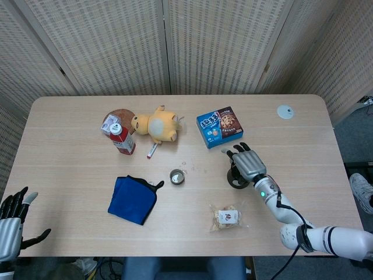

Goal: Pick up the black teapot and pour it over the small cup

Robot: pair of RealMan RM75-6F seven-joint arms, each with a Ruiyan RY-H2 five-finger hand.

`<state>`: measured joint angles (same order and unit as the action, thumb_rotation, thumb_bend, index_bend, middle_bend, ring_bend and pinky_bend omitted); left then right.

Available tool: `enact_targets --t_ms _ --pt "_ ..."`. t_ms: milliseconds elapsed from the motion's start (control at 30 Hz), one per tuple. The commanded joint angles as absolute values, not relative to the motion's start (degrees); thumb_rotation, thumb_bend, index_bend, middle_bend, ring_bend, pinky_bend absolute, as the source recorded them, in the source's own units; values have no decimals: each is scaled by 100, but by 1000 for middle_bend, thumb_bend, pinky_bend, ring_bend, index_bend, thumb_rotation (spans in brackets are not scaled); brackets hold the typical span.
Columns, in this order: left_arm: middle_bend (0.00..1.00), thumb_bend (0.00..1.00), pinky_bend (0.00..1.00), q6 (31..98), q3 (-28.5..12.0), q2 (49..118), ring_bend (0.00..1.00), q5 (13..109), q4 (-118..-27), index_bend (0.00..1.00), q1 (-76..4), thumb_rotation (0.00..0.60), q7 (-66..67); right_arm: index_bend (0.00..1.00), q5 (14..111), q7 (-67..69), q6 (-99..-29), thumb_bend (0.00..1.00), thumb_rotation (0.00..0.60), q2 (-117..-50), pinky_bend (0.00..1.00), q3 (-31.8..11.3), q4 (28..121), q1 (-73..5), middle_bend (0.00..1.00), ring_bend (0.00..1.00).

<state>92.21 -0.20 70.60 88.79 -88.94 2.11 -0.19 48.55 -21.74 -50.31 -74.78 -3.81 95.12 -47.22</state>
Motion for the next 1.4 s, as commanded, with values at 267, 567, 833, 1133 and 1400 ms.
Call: enact_targets --t_ms 267,567,833,1133,1400 --pt "0 3 0 9230 -16 7063 0 8888 -8864 124 225 600 -61 135 5560 -2131 -5635 0 600 -6934 43 -35 10296 -4133 377 89" --pt "0 3 0 9258 -10 7079 0 8933 -8840 124 232 600 -110 120 5937 -2168 -5900 0 600 -7016 43 -17 10400 -3891 307 89" --pt "0 3 0 9282 7 7073 0 8944 -8814 124 261 600 -164 2 5657 -2521 -5840 0 600 -7397 42 -197 10231 -3995 52 0" --pt "0 3 0 9315 19 7067 0 8907 -8749 123 319 600 -252 0 5139 -3052 -5735 0 600 -7780 10 -229 9916 -4144 0 0" --pt "0 3 0 9294 14 7085 0 8913 -8721 124 311 600 -288 0 5036 -3124 -5706 0 600 -7971 9 -234 9621 -4149 0 0"
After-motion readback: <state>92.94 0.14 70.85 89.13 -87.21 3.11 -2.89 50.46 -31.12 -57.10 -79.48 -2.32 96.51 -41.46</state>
